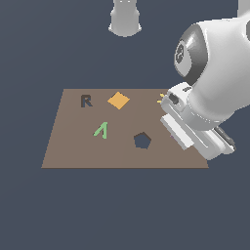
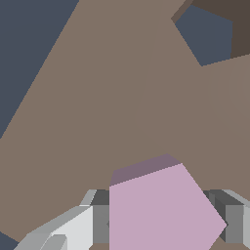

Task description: Insert a designated object into the corresponding slot on a board.

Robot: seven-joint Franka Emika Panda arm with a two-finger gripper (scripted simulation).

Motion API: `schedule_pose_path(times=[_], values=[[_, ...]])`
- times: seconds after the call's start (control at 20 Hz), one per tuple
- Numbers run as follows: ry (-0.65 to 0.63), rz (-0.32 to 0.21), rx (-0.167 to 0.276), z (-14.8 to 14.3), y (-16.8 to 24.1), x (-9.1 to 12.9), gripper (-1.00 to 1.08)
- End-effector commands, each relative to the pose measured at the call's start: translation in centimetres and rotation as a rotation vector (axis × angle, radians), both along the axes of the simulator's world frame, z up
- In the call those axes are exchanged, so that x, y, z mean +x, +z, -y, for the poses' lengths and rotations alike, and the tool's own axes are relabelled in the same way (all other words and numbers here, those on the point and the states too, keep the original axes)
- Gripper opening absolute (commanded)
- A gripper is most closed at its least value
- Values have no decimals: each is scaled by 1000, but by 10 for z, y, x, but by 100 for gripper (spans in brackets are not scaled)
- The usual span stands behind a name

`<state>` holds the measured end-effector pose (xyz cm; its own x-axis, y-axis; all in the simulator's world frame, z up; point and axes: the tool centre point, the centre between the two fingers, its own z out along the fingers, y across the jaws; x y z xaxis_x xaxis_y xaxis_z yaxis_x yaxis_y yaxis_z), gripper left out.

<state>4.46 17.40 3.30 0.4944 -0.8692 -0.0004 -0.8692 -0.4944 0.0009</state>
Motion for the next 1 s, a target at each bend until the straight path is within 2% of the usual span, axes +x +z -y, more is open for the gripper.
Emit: schedule_pose_path(times=[0.0, 0.45, 0.95], values=[[25, 1, 0, 1, 0, -1, -100], [191, 1, 1, 11, 1, -9, -100], [503, 1, 1, 33, 3, -19, -100]])
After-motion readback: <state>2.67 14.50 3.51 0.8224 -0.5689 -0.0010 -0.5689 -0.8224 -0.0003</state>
